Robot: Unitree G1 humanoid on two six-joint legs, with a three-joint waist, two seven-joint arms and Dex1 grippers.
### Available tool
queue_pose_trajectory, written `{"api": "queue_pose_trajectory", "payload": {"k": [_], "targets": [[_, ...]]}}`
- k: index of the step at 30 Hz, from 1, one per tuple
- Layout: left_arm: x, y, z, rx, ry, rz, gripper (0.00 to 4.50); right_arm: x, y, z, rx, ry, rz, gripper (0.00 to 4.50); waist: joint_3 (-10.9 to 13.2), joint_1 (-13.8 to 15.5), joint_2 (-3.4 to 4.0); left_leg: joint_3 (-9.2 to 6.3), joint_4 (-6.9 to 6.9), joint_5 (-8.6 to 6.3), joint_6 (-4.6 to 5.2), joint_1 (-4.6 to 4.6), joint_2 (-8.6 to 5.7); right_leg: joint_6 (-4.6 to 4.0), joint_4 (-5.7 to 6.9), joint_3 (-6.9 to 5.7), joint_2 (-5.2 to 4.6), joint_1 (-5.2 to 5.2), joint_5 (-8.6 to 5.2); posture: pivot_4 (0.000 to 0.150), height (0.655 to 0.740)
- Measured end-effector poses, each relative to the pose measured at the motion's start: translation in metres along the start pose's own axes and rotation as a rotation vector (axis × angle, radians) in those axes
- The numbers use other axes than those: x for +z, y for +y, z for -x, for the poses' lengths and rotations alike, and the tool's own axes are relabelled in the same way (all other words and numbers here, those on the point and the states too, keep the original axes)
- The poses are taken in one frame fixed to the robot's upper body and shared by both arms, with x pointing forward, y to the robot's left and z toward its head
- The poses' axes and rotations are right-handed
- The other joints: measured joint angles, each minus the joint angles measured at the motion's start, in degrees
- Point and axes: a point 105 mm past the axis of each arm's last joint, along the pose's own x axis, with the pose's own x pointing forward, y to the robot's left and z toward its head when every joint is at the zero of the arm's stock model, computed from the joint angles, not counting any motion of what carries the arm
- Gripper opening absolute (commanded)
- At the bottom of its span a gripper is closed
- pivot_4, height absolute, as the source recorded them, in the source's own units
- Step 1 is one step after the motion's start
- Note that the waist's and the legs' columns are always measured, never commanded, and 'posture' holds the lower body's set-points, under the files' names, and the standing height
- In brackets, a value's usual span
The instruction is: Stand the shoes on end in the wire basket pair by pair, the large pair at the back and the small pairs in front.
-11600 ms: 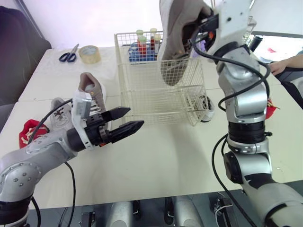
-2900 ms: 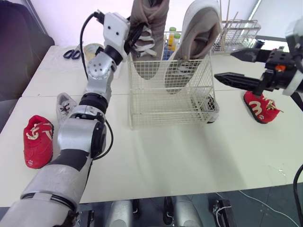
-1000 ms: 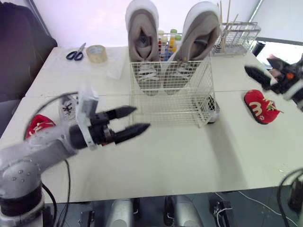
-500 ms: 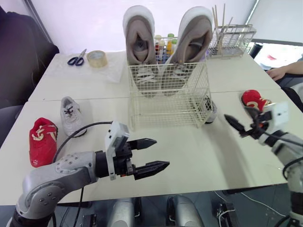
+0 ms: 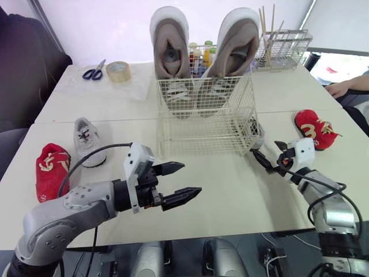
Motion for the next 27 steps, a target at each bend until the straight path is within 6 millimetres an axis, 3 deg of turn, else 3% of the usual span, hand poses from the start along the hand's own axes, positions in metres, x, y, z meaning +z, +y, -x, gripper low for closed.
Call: {"api": "queue_pose_trajectory", "payload": {"k": [8, 13, 19, 27], "targets": [[0.000, 0.006, 0.000, 0.040, 0.012, -0.035, 4.32, -0.012, 0.005, -0.025, -0.025, -0.021, -0.022, 4.50, 0.01, -0.38, 0.01, 0.01, -0.05, 0.00, -0.01, 0.00, 0.00, 0.00, -0.04, 0.00, 0.02, 0.00, 0.00, 0.150, 0.7400], [-0.003, 0.007, -0.002, 0.052, 0.029, -0.038, 4.32, -0.010, 0.001, -0.042, -0.073, -0.077, -0.063, 4.50, 0.01, -1.25, 0.00, 0.02, -0.08, 0.00, -0.01, 0.00, -0.01, 0.01, -0.13, 0.00, 0.02, 0.06, 0.01, 0.150, 0.7400], [-0.005, 0.010, -0.001, 0.076, 0.047, -0.052, 4.32, -0.009, -0.006, -0.052, -0.116, -0.132, -0.111, 4.50, 0.00, -1.48, -0.02, 0.02, -0.10, 0.01, -0.02, 0.07, 0.00, 0.01, -0.15, 0.00, 0.04, 0.13, 0.02, 0.150, 0.7400], [-0.010, 0.014, 0.002, 0.104, 0.073, -0.057, 4.32, -0.005, 0.000, -0.058, -0.048, -0.159, -0.108, 4.50, 0.00, -1.66, -0.02, 0.03, -0.37, 0.06, -0.10, 0.09, 0.01, -0.03, -0.31, 0.02, 0.02, 0.08, 0.04, 0.150, 0.7400]]}}
